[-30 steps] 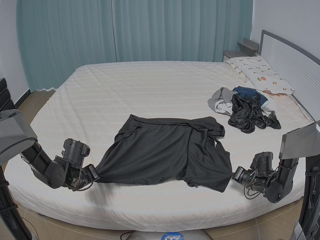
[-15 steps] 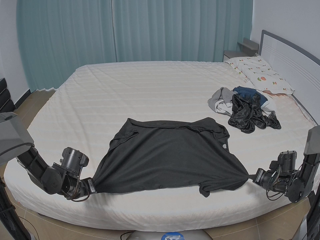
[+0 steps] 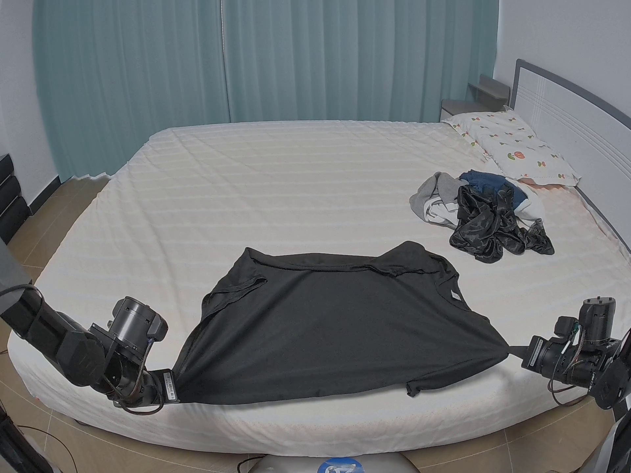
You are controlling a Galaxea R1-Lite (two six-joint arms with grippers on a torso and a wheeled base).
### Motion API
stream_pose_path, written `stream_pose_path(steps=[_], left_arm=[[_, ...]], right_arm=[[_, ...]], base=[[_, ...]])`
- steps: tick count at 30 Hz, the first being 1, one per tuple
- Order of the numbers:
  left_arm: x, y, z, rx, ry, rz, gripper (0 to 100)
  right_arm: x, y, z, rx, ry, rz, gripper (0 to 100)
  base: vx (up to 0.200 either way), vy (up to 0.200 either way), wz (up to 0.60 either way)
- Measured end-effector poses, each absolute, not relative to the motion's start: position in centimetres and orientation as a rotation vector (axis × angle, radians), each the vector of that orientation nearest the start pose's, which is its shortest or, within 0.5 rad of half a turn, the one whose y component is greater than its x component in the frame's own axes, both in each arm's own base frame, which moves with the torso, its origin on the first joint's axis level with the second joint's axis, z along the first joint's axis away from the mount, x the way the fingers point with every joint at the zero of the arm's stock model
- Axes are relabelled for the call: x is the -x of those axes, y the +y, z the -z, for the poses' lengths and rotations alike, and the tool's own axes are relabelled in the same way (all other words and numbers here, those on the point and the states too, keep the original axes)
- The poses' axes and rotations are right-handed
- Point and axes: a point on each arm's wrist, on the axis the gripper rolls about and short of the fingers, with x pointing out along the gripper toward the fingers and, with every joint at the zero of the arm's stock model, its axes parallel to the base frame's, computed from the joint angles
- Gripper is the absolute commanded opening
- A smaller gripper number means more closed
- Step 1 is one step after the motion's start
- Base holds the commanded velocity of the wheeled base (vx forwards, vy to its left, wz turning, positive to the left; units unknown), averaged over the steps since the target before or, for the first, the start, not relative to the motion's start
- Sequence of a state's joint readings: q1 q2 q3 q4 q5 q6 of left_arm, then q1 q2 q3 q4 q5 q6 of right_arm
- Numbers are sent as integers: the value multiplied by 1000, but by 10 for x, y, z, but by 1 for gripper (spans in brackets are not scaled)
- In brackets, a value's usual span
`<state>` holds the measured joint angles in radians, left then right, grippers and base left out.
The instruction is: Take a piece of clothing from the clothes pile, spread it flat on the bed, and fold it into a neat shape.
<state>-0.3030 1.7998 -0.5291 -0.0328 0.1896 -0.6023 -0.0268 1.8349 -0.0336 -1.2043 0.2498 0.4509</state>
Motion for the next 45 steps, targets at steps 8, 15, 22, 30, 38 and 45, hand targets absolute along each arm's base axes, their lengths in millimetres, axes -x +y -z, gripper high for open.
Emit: stream_pose_path(steps=[8, 15, 22, 30, 38, 45], left_arm=[[-204, -70, -55, 176, 1226, -237, 0], [-196, -72, -59, 141, 1255, -218, 0], [-190, -72, -63, 114, 1274, -185, 0], [-189, -76, -63, 110, 1294, -149, 100], [-194, -79, -62, 127, 1292, -140, 100], [-214, -82, -70, 279, 1194, -102, 100]], right_arm=[[-180, -5, -52, -477, 662, -60, 0], [-169, -5, -62, -474, 734, -52, 0], [-164, -3, -73, -476, 871, -99, 0], [-195, -5, -75, -403, 821, -99, 100], [-237, -8, -53, -384, 735, -59, 100], [-271, -1, -37, -472, 739, -25, 100]], base=[[0, 0, 0], [0, 0, 0], [0, 0, 0], [0, 0, 0], [0, 0, 0], [0, 0, 0]])
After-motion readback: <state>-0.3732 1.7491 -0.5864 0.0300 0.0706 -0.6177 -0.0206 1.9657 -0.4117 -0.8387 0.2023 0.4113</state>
